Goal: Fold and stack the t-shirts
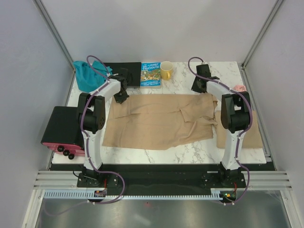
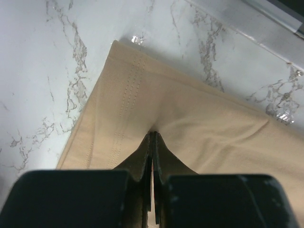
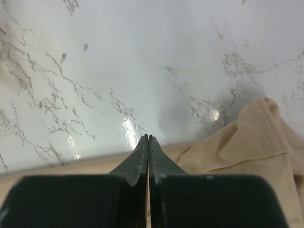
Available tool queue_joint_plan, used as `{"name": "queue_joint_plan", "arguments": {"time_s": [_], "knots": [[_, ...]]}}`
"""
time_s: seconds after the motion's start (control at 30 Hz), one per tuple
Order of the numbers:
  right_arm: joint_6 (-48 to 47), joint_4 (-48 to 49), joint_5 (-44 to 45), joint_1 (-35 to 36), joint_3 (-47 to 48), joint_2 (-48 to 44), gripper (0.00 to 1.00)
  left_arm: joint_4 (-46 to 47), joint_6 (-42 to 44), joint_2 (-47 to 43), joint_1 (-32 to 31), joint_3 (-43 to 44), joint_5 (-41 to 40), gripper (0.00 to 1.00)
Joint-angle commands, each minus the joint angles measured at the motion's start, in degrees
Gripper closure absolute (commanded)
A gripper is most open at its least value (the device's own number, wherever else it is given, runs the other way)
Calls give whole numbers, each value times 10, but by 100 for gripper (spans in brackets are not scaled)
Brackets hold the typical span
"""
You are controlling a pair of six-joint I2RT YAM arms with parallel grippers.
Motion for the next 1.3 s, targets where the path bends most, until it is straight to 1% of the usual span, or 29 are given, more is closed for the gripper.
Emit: {"name": "queue_joint_plan", "arguments": {"time_s": [0.0,0.2,0.23,0.33,0.47,0.53,0.67,0.73,0.83,1.1,1.27], "knots": [[-7,-14,-6,3,18,12,100,-9,-14,-3,-1,-5,-41,98],[-13,-31,86,-6,-4,-30,100,-22,-15,6,2,6,-44,98],[-11,-35,115,-7,-10,-36,100,-22,-16,6,2,5,-46,98],[-6,-38,153,-7,-34,-69,100,-26,-15,7,2,5,-49,98],[-4,-54,196,-8,-34,-73,100,-28,-18,9,2,5,-54,98],[0,-64,191,-14,-21,-64,100,-30,-17,10,2,5,-54,98],[1,-125,171,-21,38,-4,100,-34,-21,12,2,4,-55,98],[-3,-135,147,-22,61,20,100,-36,-22,13,5,0,-51,98],[-3,-147,134,-22,77,41,100,-36,-28,14,15,-10,-41,98],[-4,-175,142,-27,102,70,100,-43,-41,6,28,-18,-47,98],[-3,-184,126,-31,113,96,100,-43,-46,6,32,-22,-47,98]]}}
